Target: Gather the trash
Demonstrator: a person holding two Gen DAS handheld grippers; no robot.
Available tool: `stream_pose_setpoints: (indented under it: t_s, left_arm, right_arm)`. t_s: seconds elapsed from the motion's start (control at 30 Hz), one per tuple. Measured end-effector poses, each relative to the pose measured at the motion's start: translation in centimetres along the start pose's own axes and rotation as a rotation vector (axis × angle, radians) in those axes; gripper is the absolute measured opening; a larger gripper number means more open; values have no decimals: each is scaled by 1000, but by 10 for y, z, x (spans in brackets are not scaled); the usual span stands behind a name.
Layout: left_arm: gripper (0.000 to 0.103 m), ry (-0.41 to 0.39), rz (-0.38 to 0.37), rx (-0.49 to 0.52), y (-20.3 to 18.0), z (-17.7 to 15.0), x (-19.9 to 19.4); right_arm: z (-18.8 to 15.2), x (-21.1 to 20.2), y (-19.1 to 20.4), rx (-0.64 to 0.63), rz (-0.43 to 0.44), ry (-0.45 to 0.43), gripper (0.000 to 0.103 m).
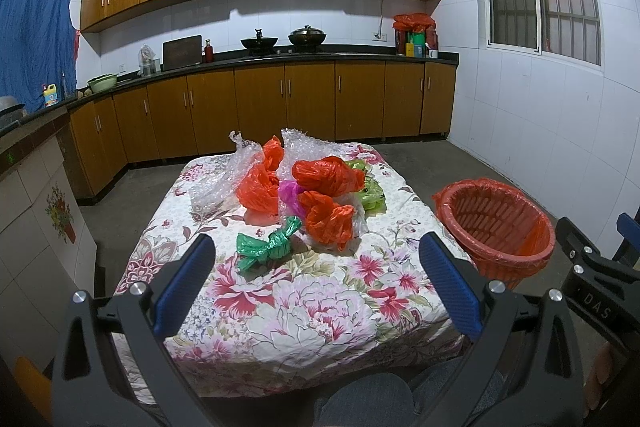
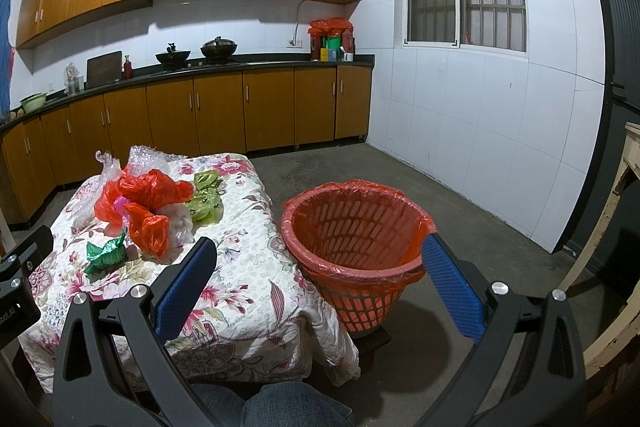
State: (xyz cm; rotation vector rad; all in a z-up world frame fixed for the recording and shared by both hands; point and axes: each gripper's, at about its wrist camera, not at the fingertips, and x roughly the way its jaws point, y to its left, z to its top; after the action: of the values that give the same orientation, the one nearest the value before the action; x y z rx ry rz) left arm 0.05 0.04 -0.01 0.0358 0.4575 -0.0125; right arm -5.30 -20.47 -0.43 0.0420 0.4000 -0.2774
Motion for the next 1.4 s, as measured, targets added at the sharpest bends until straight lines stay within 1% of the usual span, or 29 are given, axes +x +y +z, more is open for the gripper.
stream_pose_setpoints:
  t_s: [1.4]
  left_arm:
    - [99, 5, -1, -1, 0, 0, 0]
  right_arm:
    - [-3, 3, -1, 1, 0, 4, 101]
